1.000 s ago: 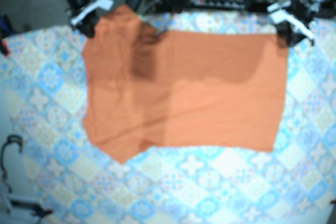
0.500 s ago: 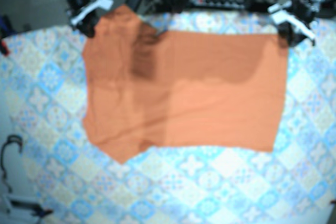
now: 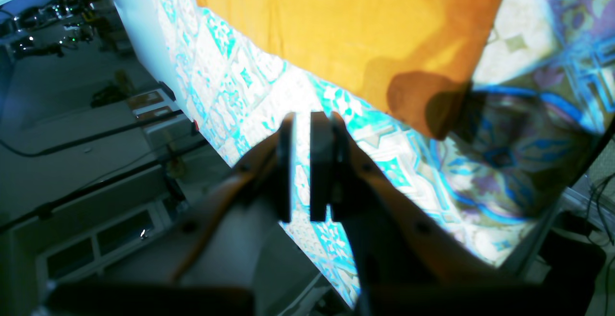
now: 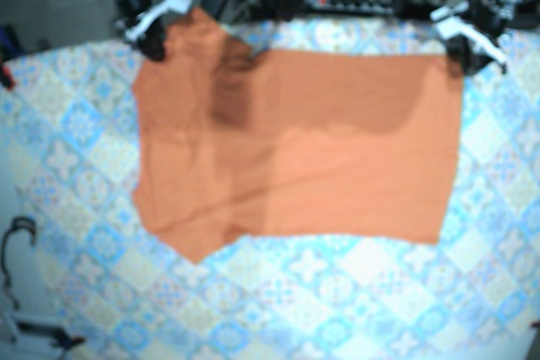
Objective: Fold the T-shirt properly
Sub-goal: 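Close both grippers on the shoulder corners of the shirt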
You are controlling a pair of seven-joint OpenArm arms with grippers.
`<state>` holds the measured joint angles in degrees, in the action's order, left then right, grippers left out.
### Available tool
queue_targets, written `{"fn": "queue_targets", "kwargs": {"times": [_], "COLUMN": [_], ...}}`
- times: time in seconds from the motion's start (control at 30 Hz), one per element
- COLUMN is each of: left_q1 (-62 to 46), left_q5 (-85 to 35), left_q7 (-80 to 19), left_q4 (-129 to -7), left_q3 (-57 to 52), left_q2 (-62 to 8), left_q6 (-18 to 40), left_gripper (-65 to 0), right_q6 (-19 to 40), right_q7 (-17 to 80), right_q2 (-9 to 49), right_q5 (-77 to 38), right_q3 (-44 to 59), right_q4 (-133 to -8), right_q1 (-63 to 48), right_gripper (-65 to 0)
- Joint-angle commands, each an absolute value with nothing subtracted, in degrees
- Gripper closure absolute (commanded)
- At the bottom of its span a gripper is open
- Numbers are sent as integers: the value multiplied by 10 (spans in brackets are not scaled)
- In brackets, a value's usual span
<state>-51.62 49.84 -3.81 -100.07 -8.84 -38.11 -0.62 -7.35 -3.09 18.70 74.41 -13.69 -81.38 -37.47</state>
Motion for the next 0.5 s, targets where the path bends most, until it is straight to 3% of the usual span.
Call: {"fn": "queue_targets", "kwargs": {"times": [0.0,0.1,0.13,0.27,0.47], "left_q1": [-522,-522,-522,-522,-496], "left_q5": [496,496,495,469,431], "left_q7": [-39,-39,-39,-39,-37], "left_q4": [-1005,-1003,-1001,-967,-899], "left_q3": [-95,-95,-94,-92,-91], "left_q2": [-389,-389,-389,-391,-393], "left_q6": [-17,-17,-17,0,36], "left_gripper": [-51,-51,-51,-86,-246], "right_q6": [-25,-24,-24,-24,-24], "right_q7": [-45,-44,-44,-44,-44], "right_q2": [188,188,187,187,187], "right_q5": [749,749,749,749,749], "right_q3": [-143,-142,-139,-138,-138], "right_q4": [-806,-805,-805,-802,-802], "right_q1": [-385,-385,-385,-385,-385], "right_gripper": [-154,-15,0,0,0]}}
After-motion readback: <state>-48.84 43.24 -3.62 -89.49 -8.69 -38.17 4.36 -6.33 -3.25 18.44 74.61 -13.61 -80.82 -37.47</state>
